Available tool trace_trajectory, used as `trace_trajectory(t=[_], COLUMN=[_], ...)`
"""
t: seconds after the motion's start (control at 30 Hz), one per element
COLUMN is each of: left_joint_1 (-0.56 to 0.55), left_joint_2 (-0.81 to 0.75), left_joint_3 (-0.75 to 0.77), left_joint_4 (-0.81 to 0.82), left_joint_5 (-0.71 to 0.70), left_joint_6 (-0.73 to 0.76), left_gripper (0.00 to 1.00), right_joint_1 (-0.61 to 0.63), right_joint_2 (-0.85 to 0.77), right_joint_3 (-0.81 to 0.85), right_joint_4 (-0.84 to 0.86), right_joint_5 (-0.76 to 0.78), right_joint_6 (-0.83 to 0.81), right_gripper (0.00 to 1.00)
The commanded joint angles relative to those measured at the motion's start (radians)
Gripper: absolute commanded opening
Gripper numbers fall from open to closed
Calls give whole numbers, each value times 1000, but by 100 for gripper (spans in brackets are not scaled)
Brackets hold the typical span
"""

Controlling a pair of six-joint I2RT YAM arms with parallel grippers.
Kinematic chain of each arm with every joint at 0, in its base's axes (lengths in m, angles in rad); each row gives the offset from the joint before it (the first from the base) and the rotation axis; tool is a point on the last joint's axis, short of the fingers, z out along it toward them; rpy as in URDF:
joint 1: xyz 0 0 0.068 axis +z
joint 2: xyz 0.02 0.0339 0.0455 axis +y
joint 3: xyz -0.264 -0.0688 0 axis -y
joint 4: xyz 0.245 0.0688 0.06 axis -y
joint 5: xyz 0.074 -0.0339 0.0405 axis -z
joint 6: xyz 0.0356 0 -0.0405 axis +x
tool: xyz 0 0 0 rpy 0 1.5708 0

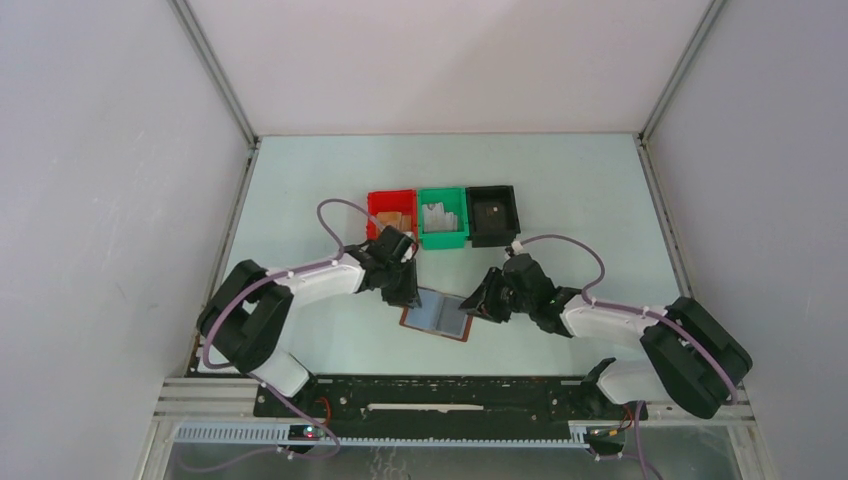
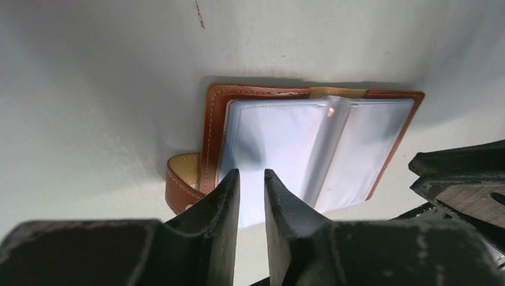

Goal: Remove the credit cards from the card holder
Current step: Remove the credit card from the card holder.

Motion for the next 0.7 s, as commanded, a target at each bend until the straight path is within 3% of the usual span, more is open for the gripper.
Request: trace_trajectory(t=[0.0,0.67], left_joint_1=[4,0], left_joint_2=[42,79], left_joint_3=[-30,-66], left_joint_4=[28,94], left_joint_5=[-8,43], left_joint_6=[22,-6], left_gripper=[26,26], right_joint_1=[-3,15], right_joint_2=[29,154], right_joint_3=[-1,36], right_joint_4=[28,127], right_joint_5=[-6,-58], right_joint_6=[-2,2], right_gripper=[39,39])
